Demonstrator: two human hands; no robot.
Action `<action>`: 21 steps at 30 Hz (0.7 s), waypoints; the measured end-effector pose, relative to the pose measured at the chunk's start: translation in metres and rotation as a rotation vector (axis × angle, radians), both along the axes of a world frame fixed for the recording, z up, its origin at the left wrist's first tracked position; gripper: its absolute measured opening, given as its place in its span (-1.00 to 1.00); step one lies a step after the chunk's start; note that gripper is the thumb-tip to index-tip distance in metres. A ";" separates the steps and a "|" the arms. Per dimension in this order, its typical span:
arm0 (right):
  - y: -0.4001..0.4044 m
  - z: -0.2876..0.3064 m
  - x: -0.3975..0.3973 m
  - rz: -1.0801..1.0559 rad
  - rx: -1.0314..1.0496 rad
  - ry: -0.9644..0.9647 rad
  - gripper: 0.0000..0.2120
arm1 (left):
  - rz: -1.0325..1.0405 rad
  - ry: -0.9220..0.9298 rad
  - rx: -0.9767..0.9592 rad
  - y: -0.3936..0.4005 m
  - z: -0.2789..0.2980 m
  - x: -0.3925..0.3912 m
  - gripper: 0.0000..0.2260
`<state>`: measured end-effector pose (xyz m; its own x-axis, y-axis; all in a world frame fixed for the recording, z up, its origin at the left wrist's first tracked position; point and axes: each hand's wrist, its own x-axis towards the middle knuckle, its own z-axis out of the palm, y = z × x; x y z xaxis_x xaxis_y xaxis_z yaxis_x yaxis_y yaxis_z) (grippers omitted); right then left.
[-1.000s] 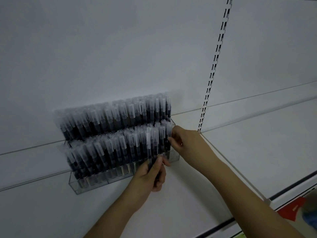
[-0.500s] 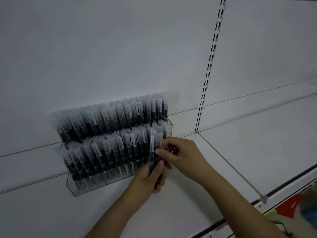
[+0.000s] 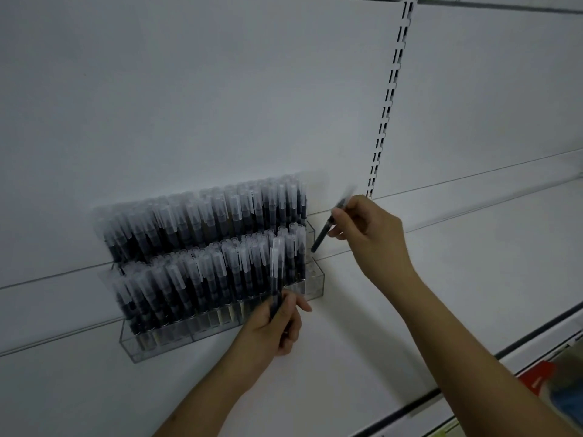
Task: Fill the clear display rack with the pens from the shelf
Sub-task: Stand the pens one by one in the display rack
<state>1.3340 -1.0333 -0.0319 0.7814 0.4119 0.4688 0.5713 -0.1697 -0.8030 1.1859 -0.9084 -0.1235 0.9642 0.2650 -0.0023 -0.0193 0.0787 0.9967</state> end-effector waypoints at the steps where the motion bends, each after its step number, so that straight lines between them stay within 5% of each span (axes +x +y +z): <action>1: 0.003 -0.002 0.001 0.012 -0.040 -0.013 -0.84 | 0.000 -0.002 -0.002 0.000 0.000 0.000 -0.71; 16: 0.041 -0.028 0.006 0.007 -0.815 -0.308 -0.86 | 0.019 0.022 0.008 -0.002 0.000 0.000 -0.69; 21: 0.032 -0.028 0.001 -0.065 -0.814 -0.316 -0.78 | 0.017 0.018 0.009 -0.002 0.001 0.000 -0.69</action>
<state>1.3352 -1.0015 -0.0601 0.6977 0.6723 0.2473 0.7162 -0.6610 -0.2239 1.1855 -0.9108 -0.1224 0.9593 0.2818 -0.0174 -0.0022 0.0690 0.9976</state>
